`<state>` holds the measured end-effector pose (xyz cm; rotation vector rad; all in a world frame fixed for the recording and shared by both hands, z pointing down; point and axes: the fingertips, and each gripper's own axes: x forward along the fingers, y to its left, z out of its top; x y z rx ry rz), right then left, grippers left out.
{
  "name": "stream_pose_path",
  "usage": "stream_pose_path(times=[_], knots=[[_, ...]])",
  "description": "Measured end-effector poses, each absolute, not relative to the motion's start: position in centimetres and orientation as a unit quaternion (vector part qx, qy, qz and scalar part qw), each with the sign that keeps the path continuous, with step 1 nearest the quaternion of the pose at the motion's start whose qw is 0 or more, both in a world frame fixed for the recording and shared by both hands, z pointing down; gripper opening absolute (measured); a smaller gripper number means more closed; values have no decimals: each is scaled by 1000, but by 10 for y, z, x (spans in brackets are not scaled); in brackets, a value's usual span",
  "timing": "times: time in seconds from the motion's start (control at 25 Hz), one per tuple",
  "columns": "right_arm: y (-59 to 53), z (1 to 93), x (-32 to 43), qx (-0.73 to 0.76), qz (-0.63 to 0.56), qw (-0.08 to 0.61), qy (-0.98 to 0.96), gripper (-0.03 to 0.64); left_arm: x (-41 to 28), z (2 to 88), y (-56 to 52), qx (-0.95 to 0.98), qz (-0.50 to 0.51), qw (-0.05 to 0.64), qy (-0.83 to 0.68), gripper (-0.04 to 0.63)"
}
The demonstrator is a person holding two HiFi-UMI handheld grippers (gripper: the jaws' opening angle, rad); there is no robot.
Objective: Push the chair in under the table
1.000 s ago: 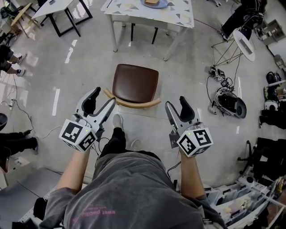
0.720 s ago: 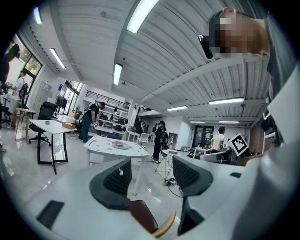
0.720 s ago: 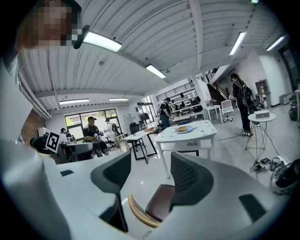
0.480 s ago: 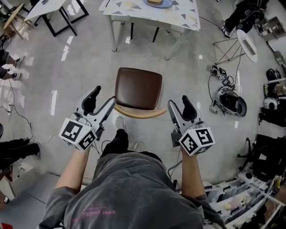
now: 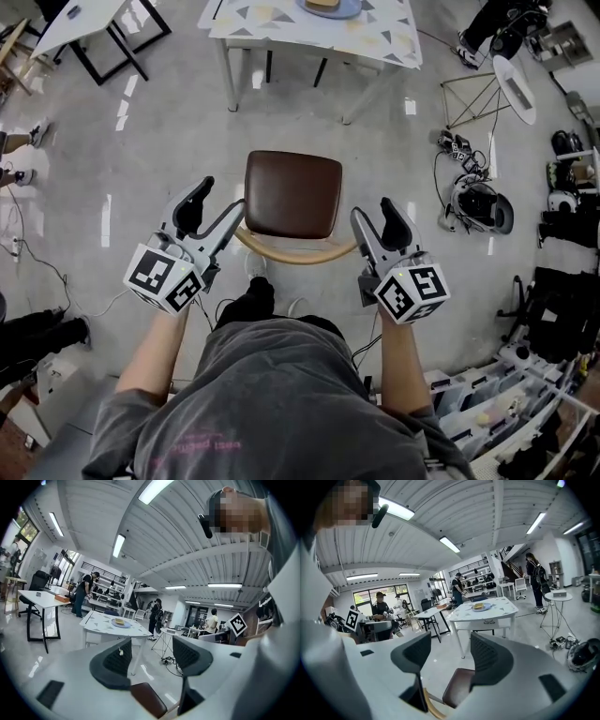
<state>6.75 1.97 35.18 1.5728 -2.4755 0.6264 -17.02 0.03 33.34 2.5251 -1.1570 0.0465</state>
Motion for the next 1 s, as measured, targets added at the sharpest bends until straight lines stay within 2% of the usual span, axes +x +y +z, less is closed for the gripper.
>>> stream_pose_path(times=[0.44, 1.0], knots=[[-10, 361, 51, 545, 216, 79, -806, 249, -182, 349, -43, 904, 19, 192, -382, 272], [-29, 419, 75, 546, 246, 120, -792, 249, -169, 403, -55, 892, 71, 231, -381, 270]])
